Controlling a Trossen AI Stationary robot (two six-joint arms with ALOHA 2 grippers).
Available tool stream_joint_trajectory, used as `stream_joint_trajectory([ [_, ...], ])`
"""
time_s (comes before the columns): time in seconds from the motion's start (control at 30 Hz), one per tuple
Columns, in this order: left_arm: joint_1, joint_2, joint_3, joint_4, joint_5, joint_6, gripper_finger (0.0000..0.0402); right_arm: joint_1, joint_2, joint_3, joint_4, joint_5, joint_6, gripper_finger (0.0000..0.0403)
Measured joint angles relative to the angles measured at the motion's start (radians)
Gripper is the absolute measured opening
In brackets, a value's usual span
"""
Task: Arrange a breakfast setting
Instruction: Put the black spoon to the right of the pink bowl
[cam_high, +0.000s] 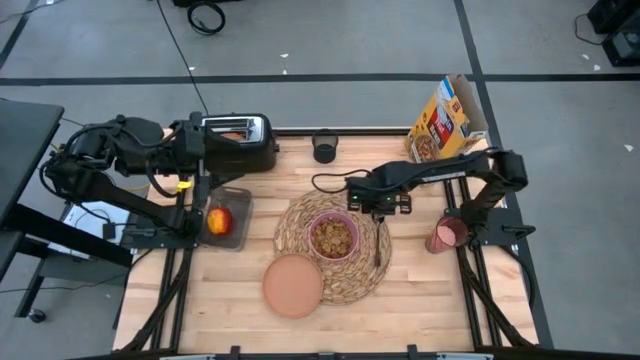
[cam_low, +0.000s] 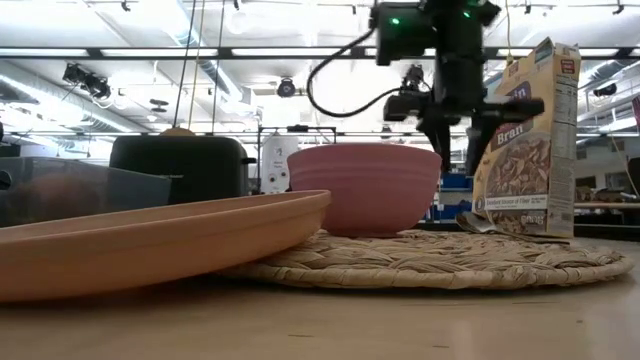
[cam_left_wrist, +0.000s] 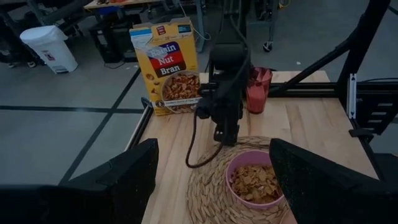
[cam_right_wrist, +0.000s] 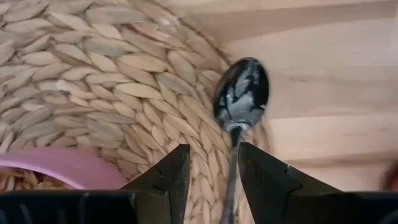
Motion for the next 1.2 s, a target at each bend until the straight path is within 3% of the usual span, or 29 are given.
stream_joint_trajectory([
  [0.27,0.000,0.000,0.000,0.044,0.000,-0.011,0.0314,-0.010,-0.080,-0.236,0.225,-0.079,-0.003,0.0142],
  [0.67,0.000,0.000,0.000,0.089,-0.004,-0.038,0.0314,0.037,0.042,-0.257,0.278,-0.134,-0.004,0.0133],
  [1.2,0.000,0.001,0.000,0.087,-0.012,-0.064,0.0314,0.040,0.045,-0.254,0.287,-0.131,-0.024,0.0017],
])
